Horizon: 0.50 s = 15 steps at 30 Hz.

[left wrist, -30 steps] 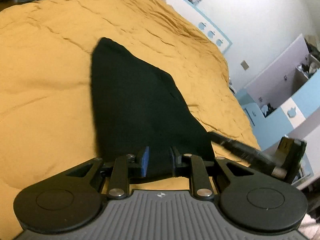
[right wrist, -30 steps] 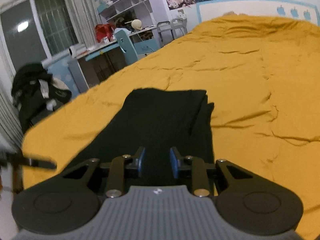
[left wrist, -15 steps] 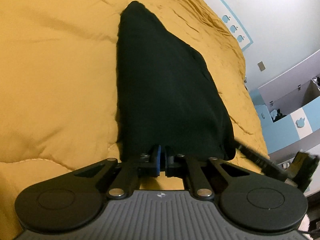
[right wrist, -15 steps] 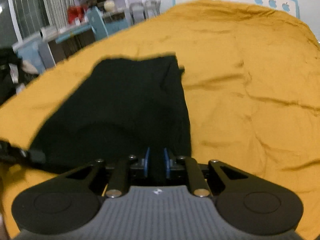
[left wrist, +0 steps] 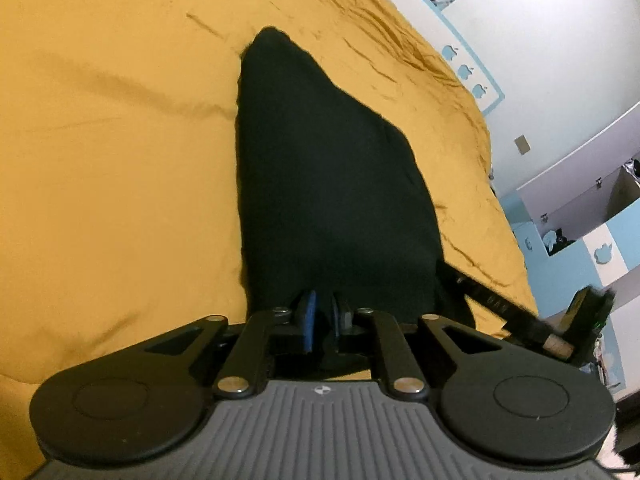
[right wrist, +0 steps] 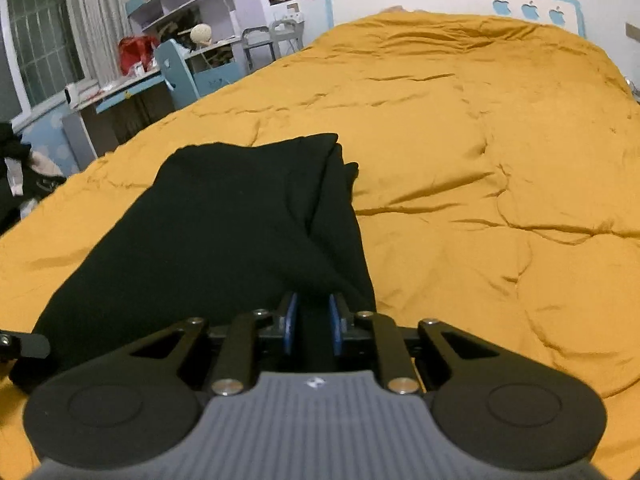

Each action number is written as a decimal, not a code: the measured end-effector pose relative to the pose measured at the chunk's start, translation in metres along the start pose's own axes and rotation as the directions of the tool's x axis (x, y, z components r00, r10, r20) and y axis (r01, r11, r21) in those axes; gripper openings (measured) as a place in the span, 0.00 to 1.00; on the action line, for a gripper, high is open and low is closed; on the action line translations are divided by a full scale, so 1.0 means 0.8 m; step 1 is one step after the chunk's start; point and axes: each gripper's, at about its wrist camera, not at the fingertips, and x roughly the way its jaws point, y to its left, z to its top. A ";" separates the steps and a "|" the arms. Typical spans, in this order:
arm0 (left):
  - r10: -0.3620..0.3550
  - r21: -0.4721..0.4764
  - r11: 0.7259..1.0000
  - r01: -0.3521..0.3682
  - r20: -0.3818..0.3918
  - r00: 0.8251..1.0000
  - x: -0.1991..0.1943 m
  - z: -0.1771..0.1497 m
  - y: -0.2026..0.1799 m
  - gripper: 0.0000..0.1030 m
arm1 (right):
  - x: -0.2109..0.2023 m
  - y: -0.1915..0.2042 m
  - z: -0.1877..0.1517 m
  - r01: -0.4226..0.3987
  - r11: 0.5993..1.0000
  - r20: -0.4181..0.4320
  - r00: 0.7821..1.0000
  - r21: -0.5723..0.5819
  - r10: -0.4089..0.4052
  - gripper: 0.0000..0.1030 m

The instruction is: Fold small clothes

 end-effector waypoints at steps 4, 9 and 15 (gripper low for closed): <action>-0.007 0.003 1.000 0.007 0.004 1.000 -0.003 0.001 -0.001 0.13 | 0.001 0.004 0.038 -0.027 0.999 0.056 0.998 -0.017 0.028 0.18; -0.005 0.018 1.000 0.005 0.006 1.000 -0.003 -0.001 -0.003 0.14 | 0.057 0.011 0.115 0.003 0.999 0.114 0.994 -0.034 0.001 0.21; -0.009 0.063 0.998 0.009 -0.007 1.000 -0.003 0.002 -0.006 0.16 | 0.146 0.013 0.155 0.053 0.992 0.023 0.998 0.112 -0.056 0.22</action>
